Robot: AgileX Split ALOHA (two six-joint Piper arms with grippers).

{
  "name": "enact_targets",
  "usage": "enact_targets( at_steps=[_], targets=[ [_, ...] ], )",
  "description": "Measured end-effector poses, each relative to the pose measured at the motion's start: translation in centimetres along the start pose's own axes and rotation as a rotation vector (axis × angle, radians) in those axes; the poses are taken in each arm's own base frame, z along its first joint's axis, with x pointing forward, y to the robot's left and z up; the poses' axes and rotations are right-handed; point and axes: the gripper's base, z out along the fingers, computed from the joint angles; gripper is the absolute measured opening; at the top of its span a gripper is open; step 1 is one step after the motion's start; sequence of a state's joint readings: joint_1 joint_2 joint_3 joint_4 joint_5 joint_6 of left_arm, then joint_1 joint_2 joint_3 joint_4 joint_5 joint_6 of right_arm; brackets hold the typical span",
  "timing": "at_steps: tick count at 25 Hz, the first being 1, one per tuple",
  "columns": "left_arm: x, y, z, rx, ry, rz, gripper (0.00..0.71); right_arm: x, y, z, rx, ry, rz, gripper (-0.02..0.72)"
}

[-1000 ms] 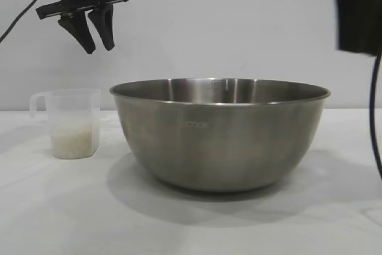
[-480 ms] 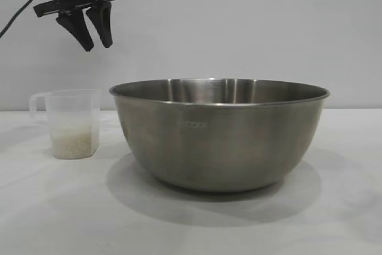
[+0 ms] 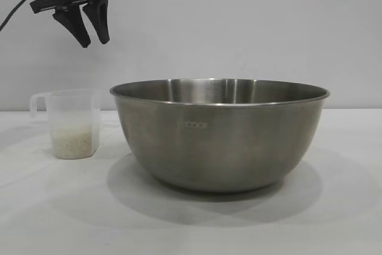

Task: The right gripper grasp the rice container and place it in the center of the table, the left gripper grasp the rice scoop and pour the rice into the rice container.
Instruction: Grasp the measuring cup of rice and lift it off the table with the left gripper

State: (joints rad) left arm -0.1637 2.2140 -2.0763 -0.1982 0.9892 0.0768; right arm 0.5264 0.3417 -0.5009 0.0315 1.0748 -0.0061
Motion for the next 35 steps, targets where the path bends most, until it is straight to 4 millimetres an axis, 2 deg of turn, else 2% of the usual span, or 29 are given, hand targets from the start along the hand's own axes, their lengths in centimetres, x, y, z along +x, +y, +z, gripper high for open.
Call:
enact_targets(
  at_steps=[2,7,16,17,23,24,26,29,32,35],
  targets=[
    [-0.1,0.0,-0.2,0.000,-0.004,0.001,0.260,0.6,-0.1,-0.2,0.011,0.042,0.001,0.228],
    [-0.1,0.0,-0.6,-0.008,-0.010,0.009,0.260,1.0,-0.2,-0.6,0.026,-0.003,-0.005,0.228],
    [-1.3,-0.5,-3.6,-0.009,-0.115,0.044,0.260,2.3,-0.5,-1.9,0.055,-0.117,-0.019,0.228],
    [-1.4,-0.6,-3.8,-0.008,-0.126,0.057,0.198,2.3,-0.5,-1.9,0.057,-0.117,-0.020,0.228],
    [-0.6,-0.9,-4.4,0.012,-0.151,0.099,0.000,2.3,-0.5,-1.9,0.059,-0.119,-0.020,0.228],
    [-0.2,-0.8,-4.4,0.011,-0.153,0.098,0.032,2.3,-0.5,-1.9,0.059,-0.119,-0.020,0.228],
    [0.5,-0.8,-4.9,0.003,-0.176,0.094,0.047,2.3,-0.5,-1.9,0.059,-0.119,-0.020,0.228],
    [2.0,-0.6,-5.7,-0.027,-0.230,0.096,0.214,2.3,-0.5,-1.9,0.060,-0.119,-0.021,0.228],
    [3.8,-0.4,-6.6,-0.056,-0.323,0.091,0.342,2.3,-0.5,-1.9,0.060,-0.119,-0.021,0.228],
    [6.2,-0.1,-7.3,-0.095,-0.442,0.081,0.339,2.3,-0.5,-1.9,0.060,-0.119,-0.021,0.228]
  ],
)
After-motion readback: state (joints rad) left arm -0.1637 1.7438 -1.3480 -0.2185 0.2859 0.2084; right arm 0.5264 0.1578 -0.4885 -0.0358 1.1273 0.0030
